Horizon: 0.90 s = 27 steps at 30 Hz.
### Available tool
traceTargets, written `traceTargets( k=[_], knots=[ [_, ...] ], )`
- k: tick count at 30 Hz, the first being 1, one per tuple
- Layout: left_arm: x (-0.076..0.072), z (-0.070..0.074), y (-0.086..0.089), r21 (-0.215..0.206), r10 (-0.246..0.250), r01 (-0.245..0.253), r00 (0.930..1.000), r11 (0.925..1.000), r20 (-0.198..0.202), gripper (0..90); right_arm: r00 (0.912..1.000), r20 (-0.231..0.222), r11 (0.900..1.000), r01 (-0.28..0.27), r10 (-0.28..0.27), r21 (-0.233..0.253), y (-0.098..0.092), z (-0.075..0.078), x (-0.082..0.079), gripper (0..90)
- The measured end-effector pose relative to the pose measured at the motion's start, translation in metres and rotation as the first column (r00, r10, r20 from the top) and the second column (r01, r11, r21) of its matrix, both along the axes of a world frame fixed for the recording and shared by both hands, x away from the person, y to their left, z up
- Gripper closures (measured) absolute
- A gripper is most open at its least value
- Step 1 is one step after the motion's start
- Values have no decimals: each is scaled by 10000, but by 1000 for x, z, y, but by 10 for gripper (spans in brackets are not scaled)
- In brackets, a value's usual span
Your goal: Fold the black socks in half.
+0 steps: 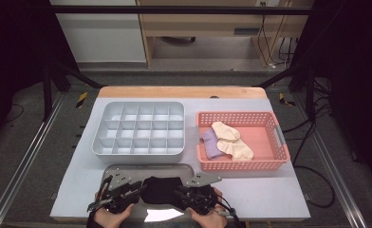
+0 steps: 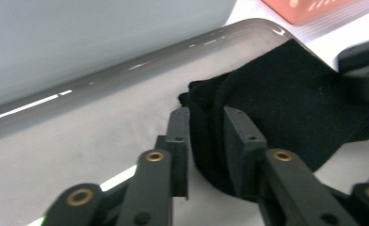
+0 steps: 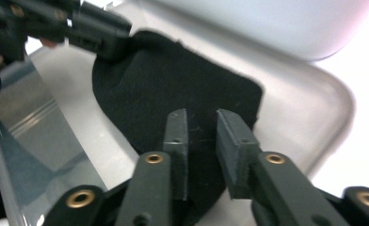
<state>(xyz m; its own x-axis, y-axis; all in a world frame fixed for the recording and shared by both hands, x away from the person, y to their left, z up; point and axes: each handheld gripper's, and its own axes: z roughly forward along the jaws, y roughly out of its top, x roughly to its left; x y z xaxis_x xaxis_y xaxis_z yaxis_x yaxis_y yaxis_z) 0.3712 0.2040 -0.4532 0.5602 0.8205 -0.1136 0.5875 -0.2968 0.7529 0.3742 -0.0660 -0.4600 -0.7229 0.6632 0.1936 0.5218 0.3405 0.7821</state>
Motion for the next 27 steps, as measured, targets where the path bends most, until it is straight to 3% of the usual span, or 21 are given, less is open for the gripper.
traceTargets(
  k=[3,6,10,16,19,22,27],
  knots=[
    [0,-5,1,128,82,-81,10000,9999,-56,632,9994,63,9994,353,-353,61,-6,3,-2,666],
    [2,-10,2,146,121,-118,9998,9998,-178,597,9984,-277,9987,498,-501,-91,-6,-3,-2,612],
    [3,-13,5,122,99,-95,9995,9999,-310,598,9962,-615,9973,592,-618,-429,-4,-14,-1,609],
    [3,-16,6,102,86,-82,9993,9999,-373,606,9948,-978,9991,240,-273,-349,-1,-17,1,800],
    [2,-17,2,25,-32,33,9994,10000,-333,606,9969,-637,9969,409,-451,-667,-3,-14,8,822],
    [1,-16,1,25,-110,110,9999,9999,-114,619,9965,-631,9972,511,-544,-541,-5,-15,14,797],
    [-2,-5,5,-679,-241,254,9995,9974,195,582,9965,-211,9967,803,-805,-75,-14,-9,14,671]
  ],
)
